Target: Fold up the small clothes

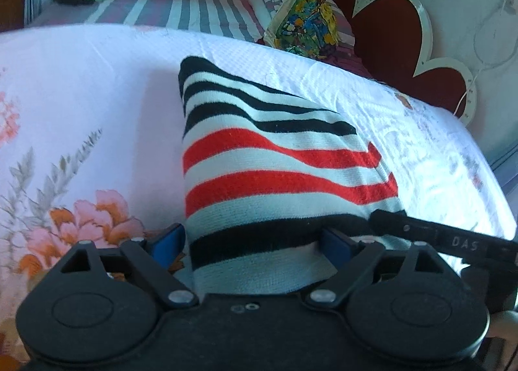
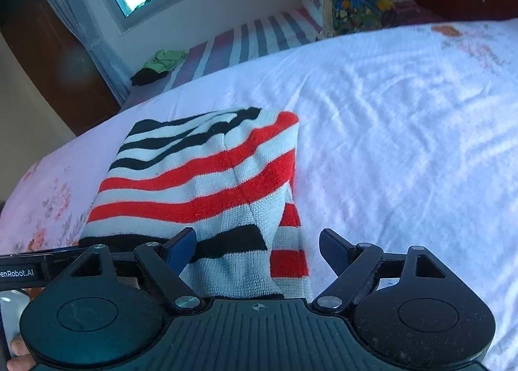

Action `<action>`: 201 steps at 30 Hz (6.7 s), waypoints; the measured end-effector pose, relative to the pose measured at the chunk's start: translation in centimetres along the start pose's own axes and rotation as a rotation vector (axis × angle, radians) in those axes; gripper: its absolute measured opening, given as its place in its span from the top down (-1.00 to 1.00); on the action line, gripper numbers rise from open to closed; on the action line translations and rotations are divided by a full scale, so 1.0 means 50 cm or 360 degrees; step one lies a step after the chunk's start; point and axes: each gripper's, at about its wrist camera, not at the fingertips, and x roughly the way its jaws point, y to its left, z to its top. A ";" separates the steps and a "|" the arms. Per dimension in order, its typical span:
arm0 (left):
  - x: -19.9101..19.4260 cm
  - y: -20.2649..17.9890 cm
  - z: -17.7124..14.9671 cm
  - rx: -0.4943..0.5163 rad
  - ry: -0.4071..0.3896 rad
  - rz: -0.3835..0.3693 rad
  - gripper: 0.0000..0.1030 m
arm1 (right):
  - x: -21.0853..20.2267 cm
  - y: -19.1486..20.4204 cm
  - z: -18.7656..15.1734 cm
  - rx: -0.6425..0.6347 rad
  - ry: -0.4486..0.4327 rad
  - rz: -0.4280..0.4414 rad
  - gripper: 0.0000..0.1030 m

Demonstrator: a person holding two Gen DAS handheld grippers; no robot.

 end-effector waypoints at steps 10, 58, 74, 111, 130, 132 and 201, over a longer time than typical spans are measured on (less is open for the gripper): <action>-0.016 -0.014 0.010 0.0084 -0.0097 0.0043 -0.78 | -0.023 0.036 0.016 -0.0239 -0.0197 -0.0169 -0.60; 0.003 0.014 0.038 -0.0127 -0.0044 0.0124 -0.72 | -0.008 0.054 0.035 -0.0352 -0.0123 -0.0123 -0.99; 0.052 0.042 0.028 -0.0301 0.0039 -0.0091 -0.43 | 0.051 -0.009 0.015 -0.0022 0.0059 0.0142 -0.62; -0.408 0.497 0.020 -0.0237 -0.0403 0.0189 -0.02 | 0.121 0.681 -0.103 -0.0068 -0.0111 0.0590 0.29; -0.431 0.680 -0.002 -0.0352 -0.0535 0.0214 -0.15 | 0.244 0.813 -0.119 -0.0294 -0.0157 0.0224 0.29; -0.418 0.675 0.029 -0.0308 -0.0531 0.0226 -0.15 | 0.253 0.834 -0.088 -0.0332 -0.0184 0.0247 0.29; -0.557 0.508 -0.210 -0.0038 -0.0150 0.0718 -0.98 | -0.004 0.843 -0.388 -0.0361 -0.0063 0.0044 -0.46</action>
